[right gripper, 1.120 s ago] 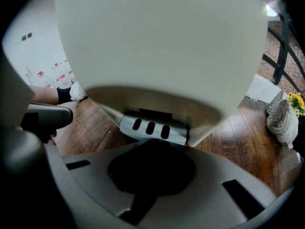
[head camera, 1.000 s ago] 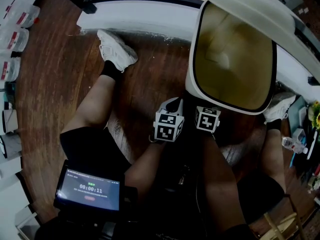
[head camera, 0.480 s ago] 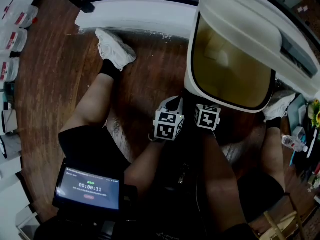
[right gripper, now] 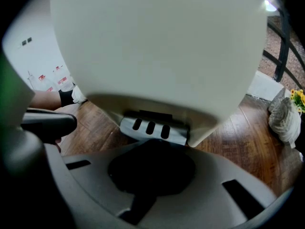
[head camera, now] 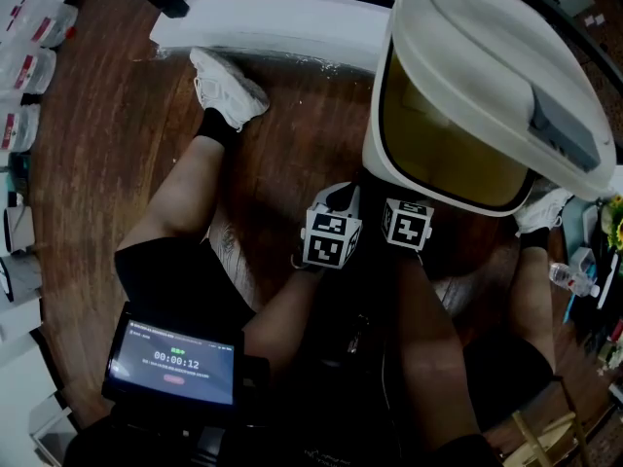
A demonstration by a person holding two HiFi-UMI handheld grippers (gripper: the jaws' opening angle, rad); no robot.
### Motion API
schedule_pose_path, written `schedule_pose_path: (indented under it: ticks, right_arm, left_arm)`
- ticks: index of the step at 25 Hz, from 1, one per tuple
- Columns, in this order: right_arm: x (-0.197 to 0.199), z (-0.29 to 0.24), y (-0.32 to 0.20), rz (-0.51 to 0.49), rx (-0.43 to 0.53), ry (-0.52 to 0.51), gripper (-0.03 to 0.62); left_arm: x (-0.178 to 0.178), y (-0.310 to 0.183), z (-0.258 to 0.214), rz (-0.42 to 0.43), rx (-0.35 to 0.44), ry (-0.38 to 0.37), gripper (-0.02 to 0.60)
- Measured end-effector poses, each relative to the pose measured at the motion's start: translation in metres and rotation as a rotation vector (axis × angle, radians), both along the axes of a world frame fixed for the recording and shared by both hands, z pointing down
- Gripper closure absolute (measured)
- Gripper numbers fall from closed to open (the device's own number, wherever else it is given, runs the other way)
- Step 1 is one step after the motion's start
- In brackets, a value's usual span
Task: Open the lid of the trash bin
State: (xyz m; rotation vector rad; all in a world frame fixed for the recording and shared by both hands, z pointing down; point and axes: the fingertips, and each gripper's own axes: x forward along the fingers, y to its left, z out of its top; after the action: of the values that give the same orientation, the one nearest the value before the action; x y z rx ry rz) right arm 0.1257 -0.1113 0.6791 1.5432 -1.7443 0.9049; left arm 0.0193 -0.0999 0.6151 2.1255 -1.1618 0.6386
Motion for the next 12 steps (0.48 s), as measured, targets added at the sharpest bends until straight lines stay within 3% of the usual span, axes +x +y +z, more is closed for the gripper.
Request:
schedule_pose_path:
  ticks: [12]
  right_arm:
    - [-0.0013,-0.0027,-0.0004,-0.008,0.004,0.008,0.589]
  left_arm:
    - [0.0021,0.0009,-0.0002,0.017,0.007,-0.007,0.583]
